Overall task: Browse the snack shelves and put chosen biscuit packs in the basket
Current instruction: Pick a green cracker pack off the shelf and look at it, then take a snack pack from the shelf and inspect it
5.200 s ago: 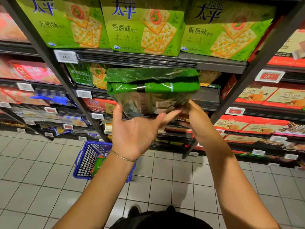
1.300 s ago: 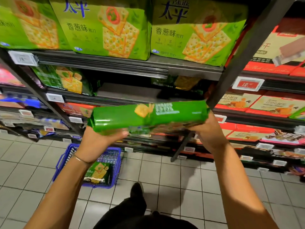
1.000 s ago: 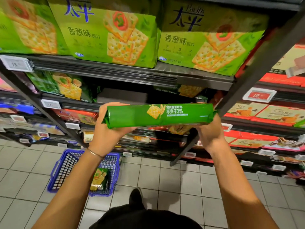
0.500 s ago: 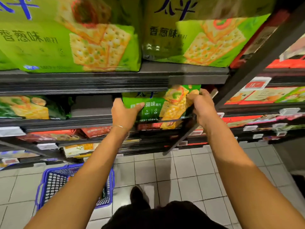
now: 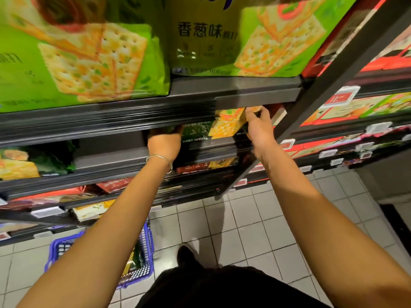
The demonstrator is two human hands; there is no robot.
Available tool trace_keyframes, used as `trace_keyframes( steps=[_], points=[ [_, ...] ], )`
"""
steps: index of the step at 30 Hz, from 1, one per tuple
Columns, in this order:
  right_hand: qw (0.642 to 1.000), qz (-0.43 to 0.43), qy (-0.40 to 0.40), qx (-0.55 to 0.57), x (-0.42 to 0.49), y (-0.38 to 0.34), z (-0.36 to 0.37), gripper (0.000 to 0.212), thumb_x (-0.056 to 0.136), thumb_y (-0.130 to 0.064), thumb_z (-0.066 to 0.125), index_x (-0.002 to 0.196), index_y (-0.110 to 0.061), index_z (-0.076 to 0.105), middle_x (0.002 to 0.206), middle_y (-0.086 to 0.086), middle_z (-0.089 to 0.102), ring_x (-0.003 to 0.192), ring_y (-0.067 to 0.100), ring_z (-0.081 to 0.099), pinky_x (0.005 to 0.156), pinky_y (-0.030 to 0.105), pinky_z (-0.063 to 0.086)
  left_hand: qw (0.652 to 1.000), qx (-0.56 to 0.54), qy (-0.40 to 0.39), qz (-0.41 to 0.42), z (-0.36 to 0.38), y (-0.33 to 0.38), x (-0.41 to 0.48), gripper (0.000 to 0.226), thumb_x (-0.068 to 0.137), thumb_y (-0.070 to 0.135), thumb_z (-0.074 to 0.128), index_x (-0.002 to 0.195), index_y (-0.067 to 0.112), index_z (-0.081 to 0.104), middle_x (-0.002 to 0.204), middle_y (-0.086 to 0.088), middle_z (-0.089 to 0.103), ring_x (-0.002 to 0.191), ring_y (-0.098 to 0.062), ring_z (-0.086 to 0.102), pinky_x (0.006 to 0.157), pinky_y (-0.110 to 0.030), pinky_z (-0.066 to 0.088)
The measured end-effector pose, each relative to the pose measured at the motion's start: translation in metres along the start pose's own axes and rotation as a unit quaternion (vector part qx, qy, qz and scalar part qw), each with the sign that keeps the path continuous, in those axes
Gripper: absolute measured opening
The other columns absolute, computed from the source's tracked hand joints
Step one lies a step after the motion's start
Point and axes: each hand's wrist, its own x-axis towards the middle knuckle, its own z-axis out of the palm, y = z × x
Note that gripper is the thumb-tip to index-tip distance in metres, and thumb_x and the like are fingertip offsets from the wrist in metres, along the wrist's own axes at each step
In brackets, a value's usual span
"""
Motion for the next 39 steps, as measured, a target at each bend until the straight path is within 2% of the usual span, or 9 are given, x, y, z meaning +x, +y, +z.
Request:
trace_keyframes(
  steps=[6, 11, 14, 19, 22, 26, 28, 31, 39],
  points=[
    [0.988, -0.087, 0.021, -0.126, -0.023, 0.019, -0.006, 0.061, 0.107, -0.038, 0.053, 0.157, -0.007, 0.036, 0.160, 0.011, 0.043, 0.147, 0.026, 0.041, 0.123, 0.039, 0.030, 0.990, -0.103, 0.022, -0.094, 0.009, -0.007, -0.006, 0.040, 0.086, 0.044, 0.079, 0.077, 0.008, 0.067, 0.094, -0.016, 0.070, 0.097, -0.034, 0.068, 0.088, -0.040, 0.056],
    [0.964, -0.213, 0.044, -0.153, -0.064, 0.080, -0.045, 0.014, 0.105, -0.018, 0.059, 0.111, -0.012, 0.071, 0.107, 0.006, 0.070, 0.101, 0.023, 0.067, 0.094, 0.043, 0.055, 0.989, -0.090, 0.121, -0.005, 0.023, -0.010, -0.036, 0.055, 0.090, 0.020, 0.075, 0.129, -0.010, 0.052, 0.131, -0.031, 0.054, 0.131, -0.043, 0.048, 0.117, -0.043, 0.032],
    [0.962, -0.210, 0.094, -0.146, -0.053, 0.096, -0.086, 0.015, 0.105, -0.014, 0.057, 0.095, -0.015, 0.068, 0.082, -0.001, 0.065, 0.077, 0.018, 0.063, 0.075, 0.042, 0.053, 0.969, -0.140, 0.196, 0.045, 0.046, -0.005, -0.067, 0.047, 0.089, 0.012, 0.072, 0.126, -0.003, 0.048, 0.128, -0.022, 0.046, 0.120, -0.041, 0.048, 0.105, -0.044, 0.037],
    [0.940, -0.276, 0.158, -0.127, -0.008, 0.069, -0.158, 0.020, 0.098, -0.013, 0.062, 0.112, -0.027, 0.062, 0.114, -0.004, 0.059, 0.098, -0.003, 0.054, 0.091, 0.033, 0.051, 0.972, -0.186, 0.127, 0.062, 0.116, 0.024, -0.116, 0.036, 0.090, 0.000, 0.071, 0.120, 0.002, 0.051, 0.117, -0.025, 0.052, 0.105, -0.034, 0.056, 0.098, -0.043, 0.047],
    [0.901, -0.340, 0.133, -0.235, 0.030, 0.042, -0.193, 0.031, 0.093, -0.013, 0.065, 0.124, -0.012, 0.061, 0.130, 0.008, 0.057, 0.123, 0.019, 0.048, 0.102, 0.028, 0.036, 0.967, -0.231, 0.094, 0.047, 0.159, 0.049, -0.148, 0.030, 0.092, -0.009, 0.064, 0.104, 0.015, 0.051, 0.102, -0.017, 0.056, 0.082, -0.002, 0.057, 0.079, -0.012, 0.047],
    [0.843, -0.409, 0.119, -0.329, 0.060, 0.013, -0.217, 0.009, 0.085, -0.008, 0.068, 0.090, -0.001, 0.064, 0.097, 0.023, 0.063, 0.101, 0.044, 0.055, 0.088, 0.049, 0.045, 0.978, -0.196, 0.042, 0.058, 0.205, 0.076, -0.181, 0.021, 0.095, -0.007, 0.057, 0.097, 0.014, 0.058, 0.089, -0.001, 0.059, 0.082, -0.015, 0.055, 0.070, -0.007, 0.042],
    [0.827, -0.370, 0.059, -0.419, 0.071, 0.004, -0.221, 0.015, 0.089, -0.018, 0.065, 0.093, -0.003, 0.067, 0.101, 0.024, 0.066, 0.107, 0.045, 0.054, 0.096, 0.051, 0.042, 0.981, -0.184, 0.032, 0.057, 0.222, 0.090, -0.186, 0.016, 0.094, -0.008, 0.057, 0.100, 0.007, 0.060, 0.089, -0.005, 0.061, 0.083, -0.017, 0.057, 0.071, -0.007, 0.043],
    [0.803, -0.319, -0.014, -0.502, 0.085, 0.005, -0.227, 0.026, 0.095, -0.034, 0.063, 0.109, -0.013, 0.067, 0.118, 0.017, 0.066, 0.124, 0.042, 0.049, 0.117, 0.056, 0.027, 0.978, -0.204, 0.013, 0.029, 0.242, 0.111, -0.189, 0.022, 0.090, -0.013, 0.060, 0.098, 0.008, 0.059, 0.081, 0.000, 0.059, 0.075, -0.010, 0.055, 0.069, -0.010, 0.045],
    [0.803, -0.441, -0.095, -0.388, 0.094, 0.020, -0.250, 0.034, 0.096, -0.028, 0.062, 0.129, -0.020, 0.061, 0.125, 0.002, 0.065, 0.125, 0.032, 0.048, 0.118, 0.057, 0.019, 0.967, -0.253, -0.010, -0.011, 0.265, 0.161, -0.191, 0.037, 0.101, 0.020, 0.063, 0.137, 0.020, 0.056, 0.118, -0.003, 0.068, 0.111, -0.029, 0.069, 0.100, -0.045, 0.056]
  ],
)
